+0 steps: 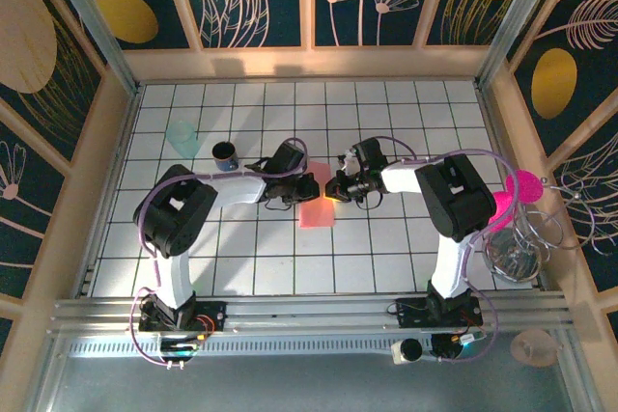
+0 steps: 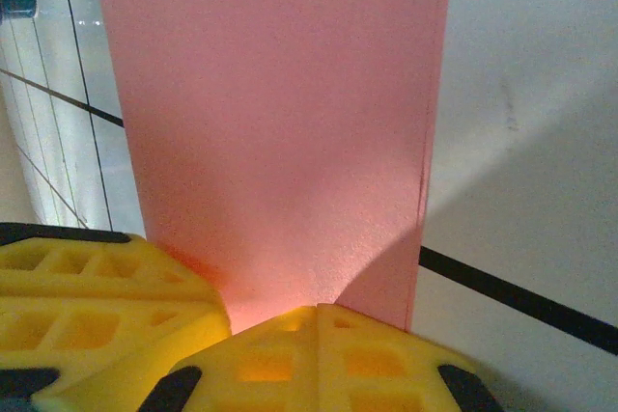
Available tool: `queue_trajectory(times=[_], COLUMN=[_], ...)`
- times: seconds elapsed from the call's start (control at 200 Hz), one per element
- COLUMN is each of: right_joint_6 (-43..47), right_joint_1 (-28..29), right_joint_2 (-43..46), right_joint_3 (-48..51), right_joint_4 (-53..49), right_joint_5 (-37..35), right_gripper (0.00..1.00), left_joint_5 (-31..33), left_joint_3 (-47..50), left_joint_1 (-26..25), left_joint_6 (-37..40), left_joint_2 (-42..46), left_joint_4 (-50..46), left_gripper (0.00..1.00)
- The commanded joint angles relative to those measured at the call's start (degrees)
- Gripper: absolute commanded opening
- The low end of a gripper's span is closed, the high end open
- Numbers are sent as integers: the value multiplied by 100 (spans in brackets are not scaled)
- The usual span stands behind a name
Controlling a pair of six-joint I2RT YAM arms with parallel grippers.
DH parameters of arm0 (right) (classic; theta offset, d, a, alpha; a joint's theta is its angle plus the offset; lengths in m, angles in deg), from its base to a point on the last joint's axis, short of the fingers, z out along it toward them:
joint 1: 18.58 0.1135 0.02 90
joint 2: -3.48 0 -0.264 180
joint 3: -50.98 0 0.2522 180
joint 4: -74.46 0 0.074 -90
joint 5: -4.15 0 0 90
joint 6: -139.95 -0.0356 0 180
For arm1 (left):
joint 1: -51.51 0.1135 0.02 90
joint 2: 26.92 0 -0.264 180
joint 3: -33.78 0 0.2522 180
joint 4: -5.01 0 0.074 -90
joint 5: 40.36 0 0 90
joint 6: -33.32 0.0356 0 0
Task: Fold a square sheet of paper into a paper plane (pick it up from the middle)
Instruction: First fold the square sheet of paper in half at the center of the table.
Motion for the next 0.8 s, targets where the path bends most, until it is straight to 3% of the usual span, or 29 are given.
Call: queue_trajectory(times=[0.0, 0.471, 0.796], right_joint_6=[146, 137, 128], right_joint_1=[44, 36, 0], right_joint_2=[-839, -937, -1081], right_joint_3=[364, 486, 647], right_joint_4=[-919, -951, -922], right_joint_5=[-1418, -1624, -1743], right_gripper=[0, 0, 0], left_joint_5=[-87, 198, -165], left_joint_3=[-238, -5, 1077], left_joint_1=[-16, 14, 707], left_joint_6=[271, 947, 1265], left_joint_2=[-150, -338, 125], left_joint_4=[-368, -515, -72], left_gripper=[11, 11, 11])
